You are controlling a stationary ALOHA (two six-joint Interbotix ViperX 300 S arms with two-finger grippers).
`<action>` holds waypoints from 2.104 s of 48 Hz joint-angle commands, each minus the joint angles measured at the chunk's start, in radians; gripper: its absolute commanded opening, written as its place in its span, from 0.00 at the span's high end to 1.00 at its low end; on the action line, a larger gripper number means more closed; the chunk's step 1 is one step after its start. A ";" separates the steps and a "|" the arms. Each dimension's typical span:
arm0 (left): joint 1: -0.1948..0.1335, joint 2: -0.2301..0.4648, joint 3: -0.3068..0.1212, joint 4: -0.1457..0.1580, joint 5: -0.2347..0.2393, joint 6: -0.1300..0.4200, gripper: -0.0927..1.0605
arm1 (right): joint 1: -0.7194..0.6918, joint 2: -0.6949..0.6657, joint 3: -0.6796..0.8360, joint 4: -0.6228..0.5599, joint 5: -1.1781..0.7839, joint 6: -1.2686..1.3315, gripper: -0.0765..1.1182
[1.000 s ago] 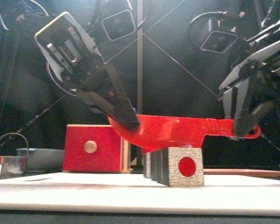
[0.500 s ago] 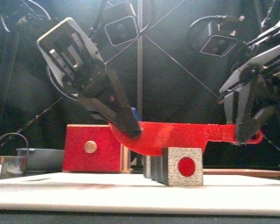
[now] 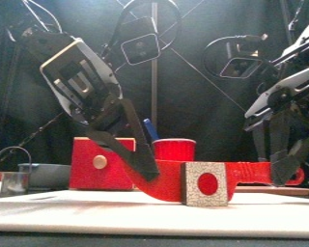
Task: Place sushi on board then cut the sushi with the knife then place the pieces on the plate
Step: Cut the sushi into 4 pieces
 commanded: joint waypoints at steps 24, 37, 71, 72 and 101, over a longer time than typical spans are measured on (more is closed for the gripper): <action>0.040 -0.173 -0.023 0.046 -0.006 0.008 0.41 | -0.011 -0.199 -0.046 -0.043 0.140 0.000 0.63; 0.063 -0.189 -0.018 0.071 -0.044 0.009 0.20 | -0.011 -0.262 -0.046 -0.002 0.187 0.002 0.63; 0.135 -0.222 0.101 0.109 -0.397 0.110 0.20 | 0.009 -0.337 0.089 0.594 0.107 0.222 0.63; 0.135 -0.222 0.101 0.106 -0.397 0.115 0.20 | 0.011 -0.342 0.097 0.600 0.089 0.236 0.63; 0.135 -0.219 0.147 0.095 -0.453 0.175 0.21 | 0.158 -0.370 0.163 0.637 -0.011 0.782 0.63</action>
